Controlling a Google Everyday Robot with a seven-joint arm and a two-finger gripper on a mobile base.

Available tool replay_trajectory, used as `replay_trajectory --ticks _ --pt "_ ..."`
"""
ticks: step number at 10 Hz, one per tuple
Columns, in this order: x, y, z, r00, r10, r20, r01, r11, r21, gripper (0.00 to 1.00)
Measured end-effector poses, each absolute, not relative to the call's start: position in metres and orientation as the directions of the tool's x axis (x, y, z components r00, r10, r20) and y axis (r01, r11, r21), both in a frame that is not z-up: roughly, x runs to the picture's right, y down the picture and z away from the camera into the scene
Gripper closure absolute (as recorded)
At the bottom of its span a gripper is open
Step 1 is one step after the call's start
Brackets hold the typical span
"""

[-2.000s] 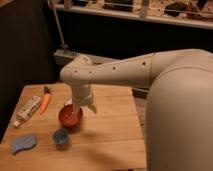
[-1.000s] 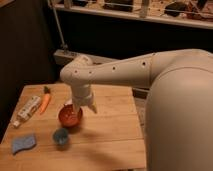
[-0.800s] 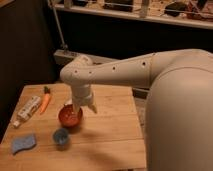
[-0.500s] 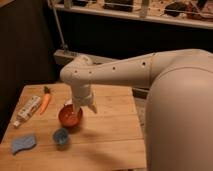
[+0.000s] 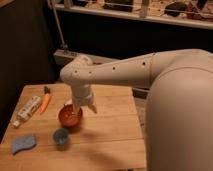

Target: Place the white sponge in the ceramic bowl

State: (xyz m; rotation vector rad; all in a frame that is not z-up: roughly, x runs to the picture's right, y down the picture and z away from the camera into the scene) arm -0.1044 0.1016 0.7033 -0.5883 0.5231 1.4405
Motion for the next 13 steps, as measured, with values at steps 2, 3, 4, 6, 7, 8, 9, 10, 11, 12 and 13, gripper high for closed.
replay_trajectory --ticks 2,3,4,6,7,8,9,10,11,12,13 --pt "-0.104 0.101 0.703 0.067 0.754 -0.654 -0.998 0.038 -0.058 0.35" --pt "-0.105 0.098 0.703 0.074 0.758 -0.648 -0.997 0.044 -0.063 0.35" --pt "-0.107 0.082 0.704 0.114 0.789 -0.604 -0.993 0.077 -0.088 0.35" --pt "-0.129 0.048 0.699 0.263 0.836 -0.482 -0.964 0.209 -0.165 0.35" --pt "-0.152 0.033 0.69 0.389 0.83 -0.399 -0.919 0.32 -0.23 0.35" --pt "-0.164 0.03 0.685 0.458 0.813 -0.36 -0.885 0.38 -0.268 0.35" --pt "-0.181 0.031 0.678 0.545 0.778 -0.313 -0.832 0.453 -0.321 0.35" --pt "-0.194 0.036 0.671 0.62 0.736 -0.27 -0.773 0.517 -0.368 0.35" --pt "-0.207 0.043 0.663 0.695 0.684 -0.221 -0.702 0.58 -0.413 0.35" --pt "-0.218 0.05 0.655 0.756 0.631 -0.173 -0.631 0.633 -0.448 0.35" --pt "-0.228 0.055 0.648 0.802 0.583 -0.13 -0.567 0.675 -0.471 0.35"
